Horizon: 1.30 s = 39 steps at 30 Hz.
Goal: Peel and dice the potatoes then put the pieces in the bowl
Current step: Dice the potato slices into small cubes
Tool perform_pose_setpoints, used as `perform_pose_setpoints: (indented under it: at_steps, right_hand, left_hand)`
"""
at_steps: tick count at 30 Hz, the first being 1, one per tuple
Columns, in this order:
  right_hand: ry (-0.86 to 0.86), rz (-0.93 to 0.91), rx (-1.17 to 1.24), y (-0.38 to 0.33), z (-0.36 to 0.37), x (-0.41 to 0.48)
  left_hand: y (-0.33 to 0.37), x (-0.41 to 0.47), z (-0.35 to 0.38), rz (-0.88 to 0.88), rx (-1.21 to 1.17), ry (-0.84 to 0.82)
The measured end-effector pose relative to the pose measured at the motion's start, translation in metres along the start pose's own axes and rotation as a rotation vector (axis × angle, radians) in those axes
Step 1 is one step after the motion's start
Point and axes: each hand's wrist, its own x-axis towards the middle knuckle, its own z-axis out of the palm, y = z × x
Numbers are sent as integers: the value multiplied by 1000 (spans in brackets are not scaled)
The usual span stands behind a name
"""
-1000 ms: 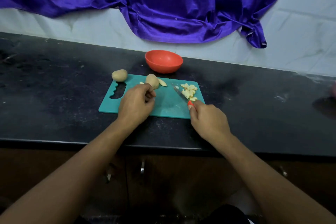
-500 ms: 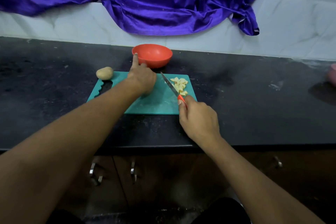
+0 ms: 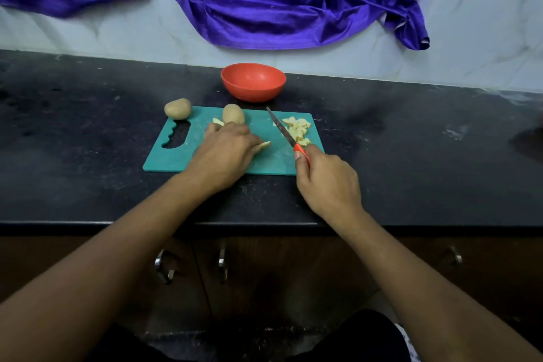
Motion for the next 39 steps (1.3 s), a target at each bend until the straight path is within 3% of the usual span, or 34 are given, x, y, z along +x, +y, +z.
perform_pose_setpoints:
  at_steps: [6,14,29,39]
  right_hand:
    - [-21,-11,-32,-7,-5,-5]
    - [-88,1,-56,-27,-6,-13]
    - [-149,62,-13,-39,-3,-6]
    - [-123,53,-109,-52,1,-7]
  left_hand:
    - [1,-18,-3,-146,-264,93]
    - [-4,-20,-5,-271,-433,158]
    - [-6,-19,-2,-234,-437,169]
    - [-6,-19,-2,-226,-414,165]
